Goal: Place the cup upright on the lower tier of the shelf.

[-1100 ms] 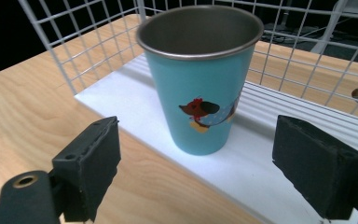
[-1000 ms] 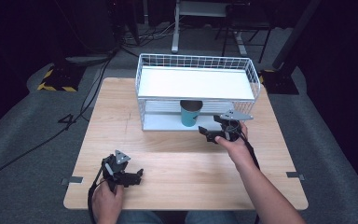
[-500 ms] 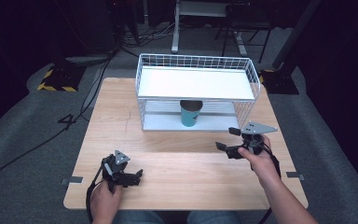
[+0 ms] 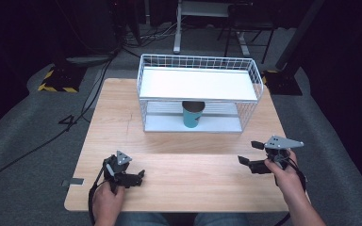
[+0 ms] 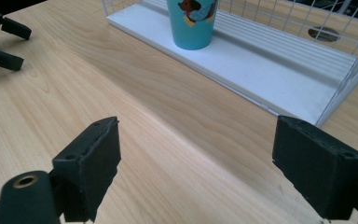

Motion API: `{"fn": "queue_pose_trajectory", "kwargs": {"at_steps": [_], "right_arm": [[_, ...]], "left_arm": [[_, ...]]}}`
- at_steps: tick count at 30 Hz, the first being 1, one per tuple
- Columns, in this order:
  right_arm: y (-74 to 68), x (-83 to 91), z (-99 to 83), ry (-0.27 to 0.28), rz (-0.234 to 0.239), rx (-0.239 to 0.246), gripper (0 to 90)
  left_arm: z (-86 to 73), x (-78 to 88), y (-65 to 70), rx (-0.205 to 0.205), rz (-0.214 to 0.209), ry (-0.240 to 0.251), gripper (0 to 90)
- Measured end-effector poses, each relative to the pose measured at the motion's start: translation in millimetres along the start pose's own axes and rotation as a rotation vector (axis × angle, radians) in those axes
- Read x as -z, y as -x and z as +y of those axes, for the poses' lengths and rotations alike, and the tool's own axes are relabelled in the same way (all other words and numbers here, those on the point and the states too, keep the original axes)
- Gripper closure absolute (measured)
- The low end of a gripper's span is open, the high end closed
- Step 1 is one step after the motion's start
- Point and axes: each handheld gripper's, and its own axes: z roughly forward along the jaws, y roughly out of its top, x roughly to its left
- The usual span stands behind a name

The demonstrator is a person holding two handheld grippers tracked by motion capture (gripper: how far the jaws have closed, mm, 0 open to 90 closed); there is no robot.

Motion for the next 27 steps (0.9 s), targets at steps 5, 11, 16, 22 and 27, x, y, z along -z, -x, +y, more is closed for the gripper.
{"fn": "queue_pose_trajectory", "kwargs": {"at_steps": [5,11,16,22,27], "right_arm": [[1.3,9.8,-18.8,0.002,0.002,-0.020,15.9],[7.7,11.2,-46.5,0.007,-0.001,-0.073,16.0],[13.1,7.8,-64.4,-0.039,-0.016,-0.084,16.0],[16.8,-2.0,-78.1,-0.099,-0.035,-0.060,16.0],[16.1,-11.8,-86.2,-0.152,-0.048,-0.025,16.1]], "left_arm": [[0.0,0.1,0.0,-0.001,0.001,-0.001,0.0],[0.0,0.0,0.0,0.000,0.000,0.000,0.0],[0.0,0.0,0.0,0.000,0.000,0.000,0.0],[0.0,0.0,0.0,-0.001,0.000,0.000,0.0],[0.0,0.0,0.0,0.000,0.000,0.000,0.0]]}}
